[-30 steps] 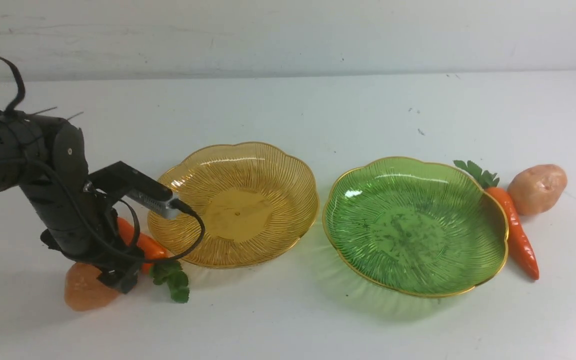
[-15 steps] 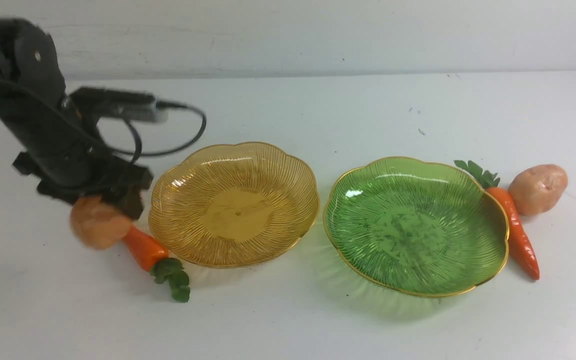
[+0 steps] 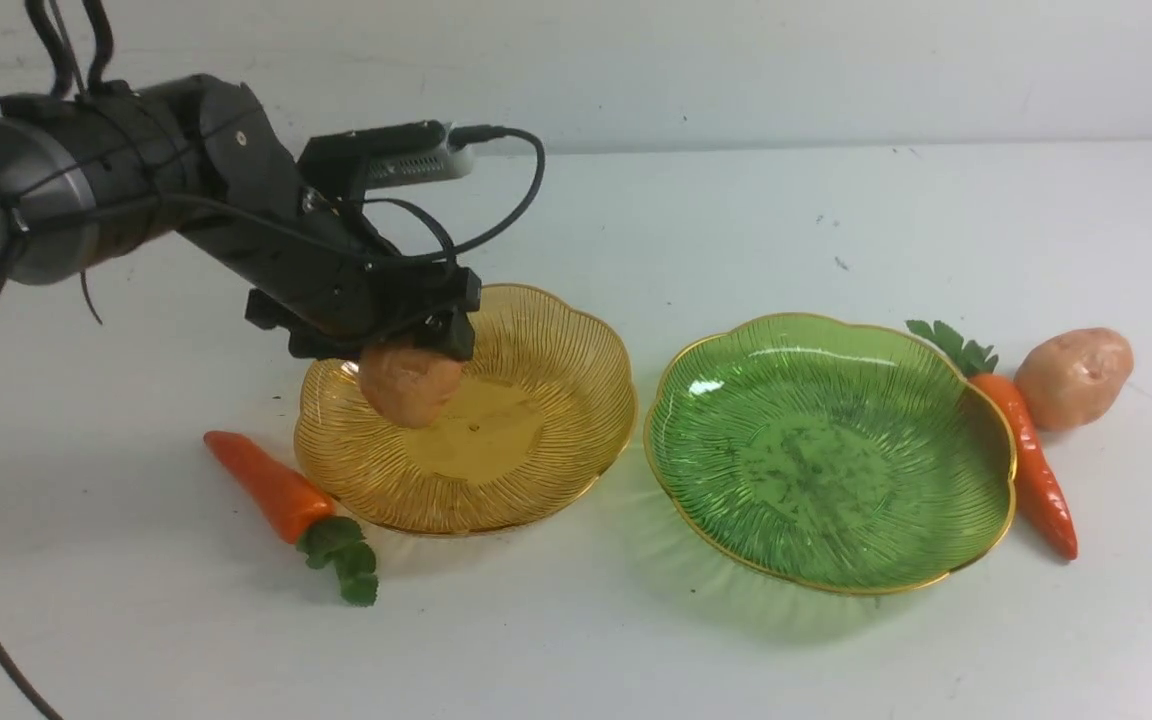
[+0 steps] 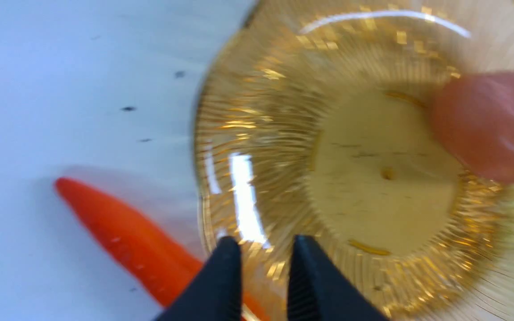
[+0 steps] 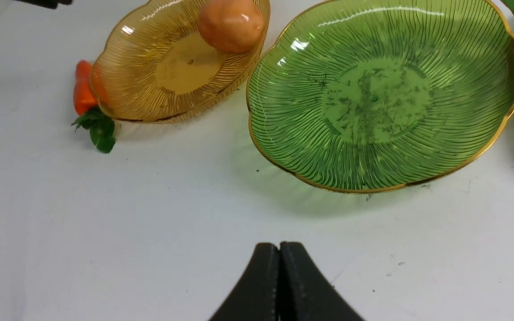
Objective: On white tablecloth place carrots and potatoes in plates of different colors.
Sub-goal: 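Put the potatoes from the left side into the left plate with the left gripper, then pick up the carrot from the table and place it on the green plate with the left gripper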
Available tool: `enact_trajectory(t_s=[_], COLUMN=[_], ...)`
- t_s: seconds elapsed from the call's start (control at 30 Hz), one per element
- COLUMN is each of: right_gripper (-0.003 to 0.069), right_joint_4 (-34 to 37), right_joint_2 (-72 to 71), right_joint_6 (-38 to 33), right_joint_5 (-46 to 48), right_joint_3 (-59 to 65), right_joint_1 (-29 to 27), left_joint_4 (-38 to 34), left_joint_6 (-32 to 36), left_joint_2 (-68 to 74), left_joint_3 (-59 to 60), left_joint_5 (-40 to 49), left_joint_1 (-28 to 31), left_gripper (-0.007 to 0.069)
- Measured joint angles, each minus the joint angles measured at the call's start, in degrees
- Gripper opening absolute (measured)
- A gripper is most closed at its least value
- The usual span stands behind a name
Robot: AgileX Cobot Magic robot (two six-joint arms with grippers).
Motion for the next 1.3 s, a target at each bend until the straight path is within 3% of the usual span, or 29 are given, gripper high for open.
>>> enact_trajectory(t_s=[0.03,0.13,0.3,0.43,0.8,0.9,1.07,1.17,1.3], right_gripper=[-0.0015,-0.0015,-0.0015,-0.0015,-0.0015,-0.0015,-0.0015,-0.0015,-0.0015], right_joint_4=[0.0,0.0,0.0,0.0,0.0,0.0,0.0,0.0,-0.18], right_joint_2=[0.0,0.0,0.0,0.0,0.0,0.0,0.0,0.0,0.0], right_joint_6=[-0.04,-0.17,-0.17,-0.17,-0.17,-0.17,-0.17,-0.17,-0.17], right_joint_5=[0.0,0.39,0.47,0.47,0.91,1.02,1.23,1.23,1.69], right_joint_3=[0.0,0.0,0.0,0.0,0.0,0.0,0.0,0.0,0.0], right_joint_1=[0.0,0.0,0.0,0.0,0.0,0.0,0.0,0.0,0.0], left_joint_4=[0.15,0.16,0.04,-1.65,-1.76,-1.64,0.91,3.82,7.58], left_joint_6=[-1.34,-4.36,-3.3,0.05,-0.03,-0.09,-0.37,-0.54,-0.54], left_joint_2=[0.2,1.47,6.09,9.3,13.52,15.04,15.84,15.84,15.17], left_joint_3=[-0.05,-0.05,-0.05,-0.05,-0.06,-0.11,-0.11,-0.31,-3.21], left_joint_5=[0.8,2.54,2.83,1.48,0.03,0.23,1.94,4.43,11.09], left_joint_1=[1.56,5.38,6.7,6.64,6.64,6.64,6.64,6.64,6.64], left_gripper=[0.0081,0.0014,0.0021,0.0125,0.0439,0.047,0.0396,0.0235,0.0181])
